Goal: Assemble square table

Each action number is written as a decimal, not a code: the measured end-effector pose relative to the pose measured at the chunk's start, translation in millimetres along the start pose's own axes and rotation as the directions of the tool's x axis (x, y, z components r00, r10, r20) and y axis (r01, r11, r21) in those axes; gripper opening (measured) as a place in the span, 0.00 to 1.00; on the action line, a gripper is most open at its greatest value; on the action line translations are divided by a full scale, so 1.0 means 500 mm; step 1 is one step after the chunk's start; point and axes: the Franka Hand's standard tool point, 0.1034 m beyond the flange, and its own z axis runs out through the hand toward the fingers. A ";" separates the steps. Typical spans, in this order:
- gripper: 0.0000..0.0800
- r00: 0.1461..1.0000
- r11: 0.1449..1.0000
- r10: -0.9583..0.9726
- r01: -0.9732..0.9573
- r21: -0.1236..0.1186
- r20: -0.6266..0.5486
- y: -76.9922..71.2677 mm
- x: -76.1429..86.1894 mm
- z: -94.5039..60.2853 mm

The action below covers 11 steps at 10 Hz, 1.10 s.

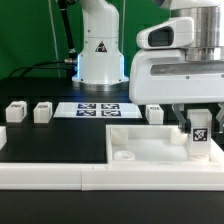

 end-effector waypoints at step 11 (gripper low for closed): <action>0.36 0.245 0.245 0.965 -0.969 0.002 0.094 0.021 -0.017 0.007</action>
Offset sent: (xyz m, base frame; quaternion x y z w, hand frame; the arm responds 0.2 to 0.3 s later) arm 0.0099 -0.0002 0.0043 -0.0351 -0.0294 0.2692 0.9620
